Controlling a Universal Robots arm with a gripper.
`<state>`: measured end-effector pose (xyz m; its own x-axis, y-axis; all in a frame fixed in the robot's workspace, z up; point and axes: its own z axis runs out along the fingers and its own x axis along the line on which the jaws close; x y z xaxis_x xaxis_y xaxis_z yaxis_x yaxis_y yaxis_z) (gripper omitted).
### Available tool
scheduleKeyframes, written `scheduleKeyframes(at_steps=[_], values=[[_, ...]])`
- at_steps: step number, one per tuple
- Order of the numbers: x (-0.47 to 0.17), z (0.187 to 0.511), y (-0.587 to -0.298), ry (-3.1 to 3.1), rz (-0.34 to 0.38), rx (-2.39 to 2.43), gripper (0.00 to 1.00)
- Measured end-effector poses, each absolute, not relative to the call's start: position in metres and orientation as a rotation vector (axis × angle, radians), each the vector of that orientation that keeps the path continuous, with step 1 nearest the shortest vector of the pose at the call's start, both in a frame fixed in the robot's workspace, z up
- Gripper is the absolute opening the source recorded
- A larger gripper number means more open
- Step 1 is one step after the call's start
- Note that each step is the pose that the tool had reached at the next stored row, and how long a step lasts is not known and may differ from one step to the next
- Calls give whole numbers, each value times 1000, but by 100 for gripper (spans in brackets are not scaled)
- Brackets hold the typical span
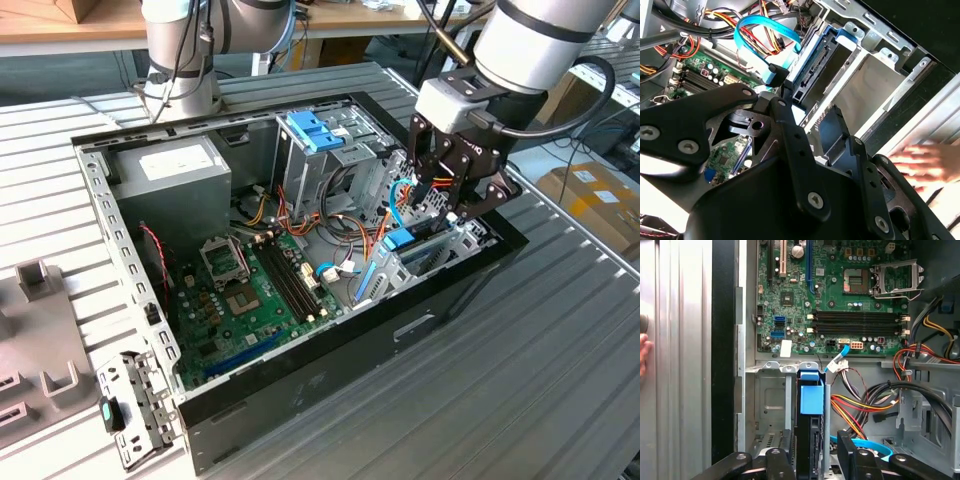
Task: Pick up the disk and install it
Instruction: 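Insert the first disk wire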
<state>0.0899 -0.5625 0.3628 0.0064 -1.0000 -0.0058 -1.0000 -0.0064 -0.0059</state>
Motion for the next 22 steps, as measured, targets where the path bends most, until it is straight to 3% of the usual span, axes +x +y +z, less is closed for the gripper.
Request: scheduleKeyframes(at_steps=[22], values=[[90, 381, -562, 2208, 0, -2223, 49]])
